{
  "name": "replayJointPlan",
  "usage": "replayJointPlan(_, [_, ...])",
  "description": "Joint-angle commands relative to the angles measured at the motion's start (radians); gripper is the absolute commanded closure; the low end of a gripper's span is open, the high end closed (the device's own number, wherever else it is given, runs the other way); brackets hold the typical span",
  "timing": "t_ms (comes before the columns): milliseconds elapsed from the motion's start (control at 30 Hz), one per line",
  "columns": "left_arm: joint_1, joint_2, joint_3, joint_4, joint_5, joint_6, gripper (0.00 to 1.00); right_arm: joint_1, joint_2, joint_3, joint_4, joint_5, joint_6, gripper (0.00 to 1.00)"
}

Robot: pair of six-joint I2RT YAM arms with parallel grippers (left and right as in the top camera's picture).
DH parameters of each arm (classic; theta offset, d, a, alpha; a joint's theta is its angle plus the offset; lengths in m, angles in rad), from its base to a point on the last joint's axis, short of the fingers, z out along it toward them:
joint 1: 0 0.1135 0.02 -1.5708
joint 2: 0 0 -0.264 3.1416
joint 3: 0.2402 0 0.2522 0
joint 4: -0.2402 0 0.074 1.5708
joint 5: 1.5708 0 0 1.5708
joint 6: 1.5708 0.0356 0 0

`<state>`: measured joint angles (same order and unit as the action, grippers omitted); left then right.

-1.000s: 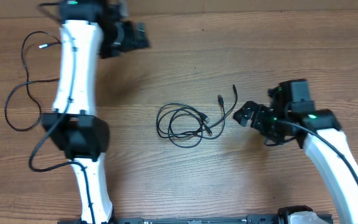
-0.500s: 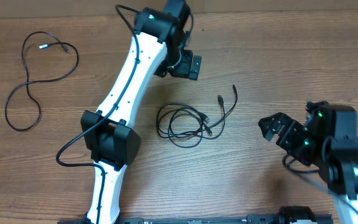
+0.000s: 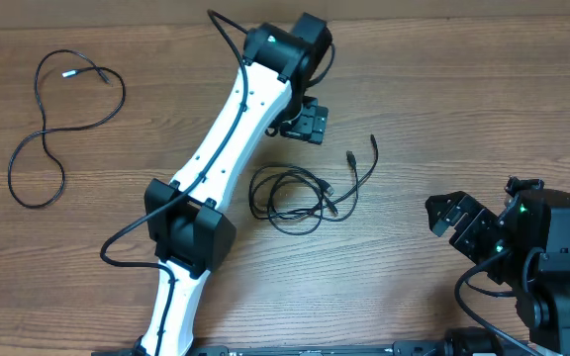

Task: Untangle cables
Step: 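Return the left gripper over the remaining cables and grasp them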

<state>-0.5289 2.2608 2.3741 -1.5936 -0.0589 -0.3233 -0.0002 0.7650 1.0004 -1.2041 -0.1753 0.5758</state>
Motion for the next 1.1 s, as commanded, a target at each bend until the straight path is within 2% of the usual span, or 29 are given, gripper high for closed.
replayJointPlan(0, [-0.029,-0.088,-0.003,0.001,-0.082,-0.022,0.01,-0.007,-0.004,0.020,0.006,0.018,0.004,0.00])
replayJointPlan(200, [-0.019,-0.190,-0.016,-0.014,-0.119,-0.022,0.00,-0.007,-0.004,0.020,0.005,0.019,0.004,0.00])
replayJointPlan(367, [0.013,-0.340,-0.172,0.036,-0.158,-0.052,0.00,-0.007,-0.004,0.020,0.010,0.019,0.003,0.00])
replayJointPlan(500, [0.037,-0.499,-0.487,0.217,-0.130,-0.044,0.00,-0.007,-0.004,0.020,0.015,0.019,0.003,0.00])
replayJointPlan(633, [0.058,-0.623,-0.834,0.491,0.039,0.059,0.00,-0.007,-0.004,0.020,0.019,0.018,0.004,0.00])
replayJointPlan(733, [0.058,-0.647,-1.016,0.654,0.085,0.103,0.00,-0.007,-0.004,0.020,0.021,0.018,0.004,0.00])
replayJointPlan(900, [0.060,-0.623,-1.177,0.841,0.064,0.137,0.02,-0.007,-0.004,0.020,0.021,0.018,0.004,0.00])
replayJointPlan(1067, [0.065,-0.560,-1.202,0.956,-0.003,0.205,0.08,-0.007,-0.003,0.020,0.021,0.018,0.004,0.00])
